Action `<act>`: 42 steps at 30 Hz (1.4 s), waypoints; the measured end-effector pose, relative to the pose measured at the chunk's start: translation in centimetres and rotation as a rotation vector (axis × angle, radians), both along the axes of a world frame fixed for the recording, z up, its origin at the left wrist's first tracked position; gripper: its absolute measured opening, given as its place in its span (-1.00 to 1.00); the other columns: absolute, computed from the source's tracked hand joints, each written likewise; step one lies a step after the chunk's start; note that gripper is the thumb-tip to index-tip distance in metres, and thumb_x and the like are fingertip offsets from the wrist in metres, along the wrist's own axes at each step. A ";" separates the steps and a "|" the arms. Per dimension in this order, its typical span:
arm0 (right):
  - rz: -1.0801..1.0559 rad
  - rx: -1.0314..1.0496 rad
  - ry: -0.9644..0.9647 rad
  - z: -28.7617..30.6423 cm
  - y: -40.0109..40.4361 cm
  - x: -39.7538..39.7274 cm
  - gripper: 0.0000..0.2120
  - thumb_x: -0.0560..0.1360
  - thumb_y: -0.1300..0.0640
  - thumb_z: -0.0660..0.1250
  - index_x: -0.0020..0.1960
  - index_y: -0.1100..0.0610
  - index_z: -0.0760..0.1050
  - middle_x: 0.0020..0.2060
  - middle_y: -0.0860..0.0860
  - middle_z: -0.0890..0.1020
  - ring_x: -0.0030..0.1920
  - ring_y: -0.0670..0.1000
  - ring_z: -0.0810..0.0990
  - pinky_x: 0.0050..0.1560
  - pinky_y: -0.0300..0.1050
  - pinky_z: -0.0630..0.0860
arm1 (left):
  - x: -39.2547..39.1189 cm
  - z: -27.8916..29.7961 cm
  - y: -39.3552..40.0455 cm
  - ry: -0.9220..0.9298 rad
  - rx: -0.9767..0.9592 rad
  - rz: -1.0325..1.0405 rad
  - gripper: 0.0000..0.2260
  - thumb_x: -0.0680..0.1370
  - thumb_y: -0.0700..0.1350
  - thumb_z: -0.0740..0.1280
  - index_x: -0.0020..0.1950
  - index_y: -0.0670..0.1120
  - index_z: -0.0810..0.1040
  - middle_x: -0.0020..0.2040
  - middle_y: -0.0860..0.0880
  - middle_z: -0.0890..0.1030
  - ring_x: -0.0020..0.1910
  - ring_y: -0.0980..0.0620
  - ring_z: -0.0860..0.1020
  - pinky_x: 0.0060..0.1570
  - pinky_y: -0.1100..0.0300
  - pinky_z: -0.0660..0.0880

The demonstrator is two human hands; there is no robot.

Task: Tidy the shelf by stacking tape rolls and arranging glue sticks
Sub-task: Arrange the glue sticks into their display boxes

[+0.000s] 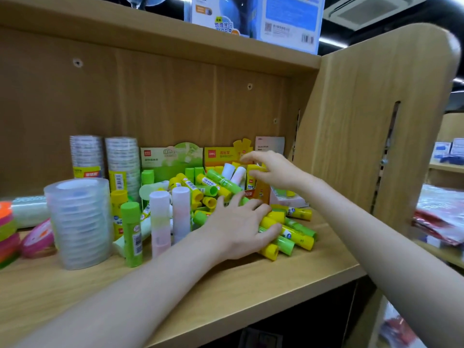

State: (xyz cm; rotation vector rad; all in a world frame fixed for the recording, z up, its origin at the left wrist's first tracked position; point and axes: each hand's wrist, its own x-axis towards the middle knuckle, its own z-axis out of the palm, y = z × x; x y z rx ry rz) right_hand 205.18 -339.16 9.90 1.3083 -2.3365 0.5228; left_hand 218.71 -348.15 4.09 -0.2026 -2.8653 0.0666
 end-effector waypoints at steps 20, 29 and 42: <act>0.073 -0.930 -0.338 2.2 2.7 -2.0 -0.83 0.48 0.31 0.28 -0.12 0.04 0.44 -0.09 0.02 0.45 -0.07 0.09 0.56 -0.08 -0.07 0.56 | -0.1 0.1 0.1 -0.029 0.008 0.050 -0.49 0.56 0.27 -0.09 0.47 0.13 0.13 0.54 0.05 0.03 0.49 -0.23 -0.14 0.43 -0.21 -0.14; -0.179 -0.493 -0.084 -1.9 5.0 -2.6 -0.88 0.48 0.26 0.33 0.00 0.28 0.50 -0.01 0.13 0.43 -0.05 0.11 0.56 -0.05 -0.21 0.43 | -0.2 0.2 -0.1 -0.019 0.003 0.045 -0.48 0.55 0.28 -0.10 0.48 0.14 0.10 0.53 0.07 0.04 0.50 -0.20 -0.13 0.44 -0.17 -0.14; -0.250 -0.467 -0.074 -0.1 7.2 -1.0 -0.83 0.49 0.06 0.34 -0.02 0.14 0.46 -0.05 0.03 0.40 -0.05 -0.01 0.41 -0.11 -0.22 0.25 | -0.2 0.1 -0.1 -0.011 0.001 0.044 -0.49 0.55 0.28 -0.09 0.47 0.14 0.12 0.53 0.08 0.06 0.50 -0.19 -0.11 0.44 -0.18 -0.11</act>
